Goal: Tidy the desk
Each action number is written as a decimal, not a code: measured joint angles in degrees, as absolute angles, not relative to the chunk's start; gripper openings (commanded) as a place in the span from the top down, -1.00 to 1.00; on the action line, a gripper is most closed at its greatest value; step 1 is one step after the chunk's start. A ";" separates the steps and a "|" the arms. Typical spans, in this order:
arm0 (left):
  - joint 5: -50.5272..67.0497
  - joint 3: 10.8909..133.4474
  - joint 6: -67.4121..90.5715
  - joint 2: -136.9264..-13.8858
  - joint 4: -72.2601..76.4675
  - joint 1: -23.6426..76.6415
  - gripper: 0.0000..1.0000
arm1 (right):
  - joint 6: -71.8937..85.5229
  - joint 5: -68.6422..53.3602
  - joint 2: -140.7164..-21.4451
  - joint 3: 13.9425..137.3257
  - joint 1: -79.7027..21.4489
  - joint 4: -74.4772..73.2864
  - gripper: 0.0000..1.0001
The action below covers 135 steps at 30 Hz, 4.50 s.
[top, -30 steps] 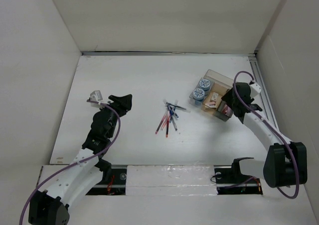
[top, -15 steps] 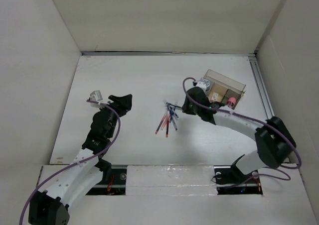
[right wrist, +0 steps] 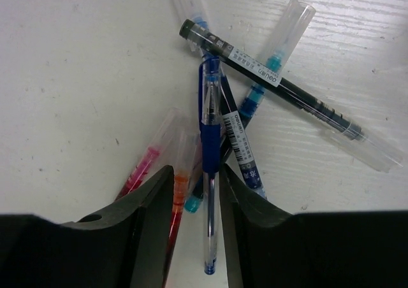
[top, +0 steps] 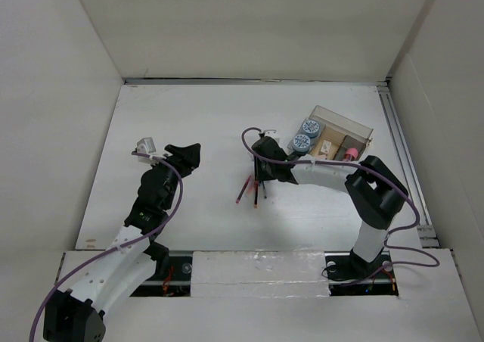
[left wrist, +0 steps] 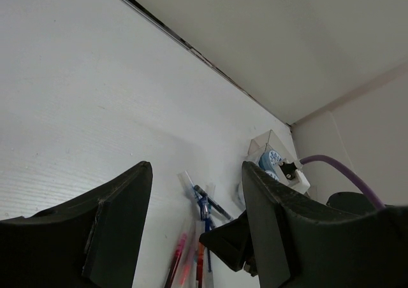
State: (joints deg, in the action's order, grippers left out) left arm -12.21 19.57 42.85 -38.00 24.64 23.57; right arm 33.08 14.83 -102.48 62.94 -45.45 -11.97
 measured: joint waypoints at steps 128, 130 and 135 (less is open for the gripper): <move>-14.28 19.57 42.92 -37.32 24.64 23.57 -0.08 | 32.86 12.80 -90.94 65.73 -25.67 -13.76 1.00; -13.89 19.57 42.92 -37.34 24.67 23.57 -0.08 | 36.69 12.78 -88.09 62.81 -19.31 -10.87 1.00; -13.47 19.57 42.92 -37.32 24.67 23.57 -0.08 | 48.97 12.47 -83.33 55.61 -2.90 -2.04 1.00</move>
State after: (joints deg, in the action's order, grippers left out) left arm -13.47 19.57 42.92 -37.32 24.67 23.57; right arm 48.97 12.47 -83.33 55.61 -2.90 -2.04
